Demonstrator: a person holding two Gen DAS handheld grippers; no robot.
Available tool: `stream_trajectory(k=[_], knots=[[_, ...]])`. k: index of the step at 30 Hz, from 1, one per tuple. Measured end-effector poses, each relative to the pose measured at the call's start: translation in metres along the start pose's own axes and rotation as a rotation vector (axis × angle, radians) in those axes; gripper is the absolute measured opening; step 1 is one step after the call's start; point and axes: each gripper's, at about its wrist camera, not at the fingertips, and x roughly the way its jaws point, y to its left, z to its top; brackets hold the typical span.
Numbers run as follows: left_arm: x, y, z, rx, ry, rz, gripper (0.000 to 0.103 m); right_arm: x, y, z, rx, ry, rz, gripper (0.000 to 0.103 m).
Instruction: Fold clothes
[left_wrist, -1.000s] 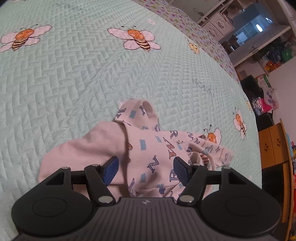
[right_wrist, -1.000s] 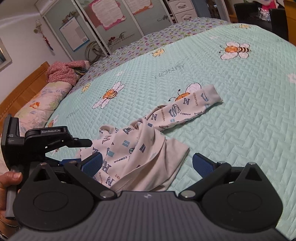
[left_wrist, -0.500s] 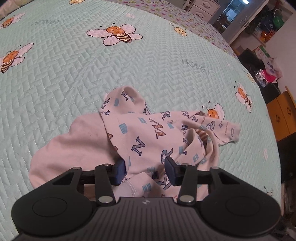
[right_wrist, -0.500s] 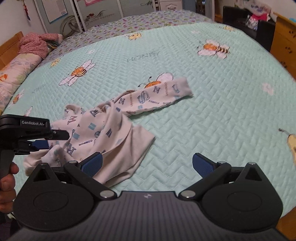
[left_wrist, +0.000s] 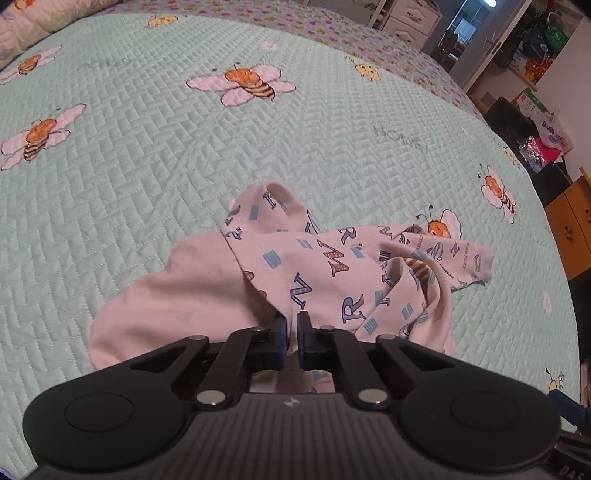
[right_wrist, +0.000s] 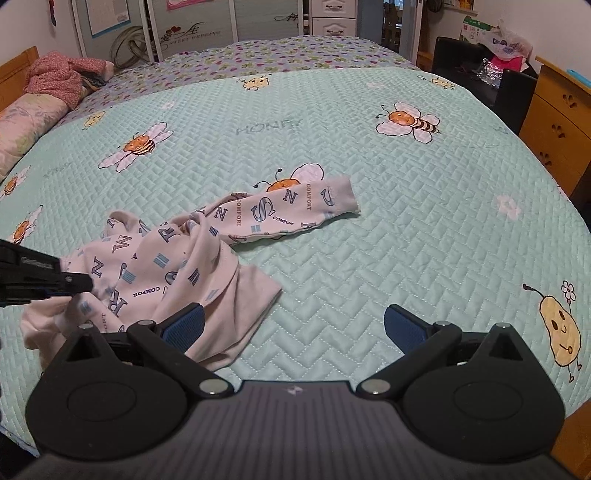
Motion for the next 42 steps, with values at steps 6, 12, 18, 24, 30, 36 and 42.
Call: stream_trajectory(k=[6, 12, 18, 24, 30, 36, 42], knots=[[-0.016, 0.013, 0.001, -0.036, -0.033, -0.009, 0.004, 0.000, 0.007, 0.002, -0.024, -0.006, -0.025, 0.103], [-0.027, 0.024, -0.001, -0.040, -0.057, 0.010, 0.004, 0.000, 0.016, 0.005, -0.052, -0.005, -0.035, 0.103], [-0.031, 0.038, -0.004, -0.053, -0.064, 0.042, 0.004, 0.002, 0.023, 0.007, -0.074, -0.003, -0.047, 0.103], [-0.038, 0.051, -0.007, -0.036, -0.085, 0.130, 0.004, 0.012, 0.025, 0.011, -0.054, 0.004, 0.042, 0.103], [-0.043, 0.058, -0.013, 0.029, -0.065, 0.265, 0.004, 0.039, 0.018, 0.020, 0.061, 0.000, 0.195, 0.103], [-0.046, 0.065, -0.016, 0.050, -0.055, 0.313, 0.004, 0.062, 0.033, 0.027, 0.054, 0.011, 0.208, 0.103], [-0.053, 0.063, -0.014, 0.087, -0.081, 0.356, 0.004, 0.079, 0.048, 0.025, 0.046, 0.033, 0.221, 0.100]])
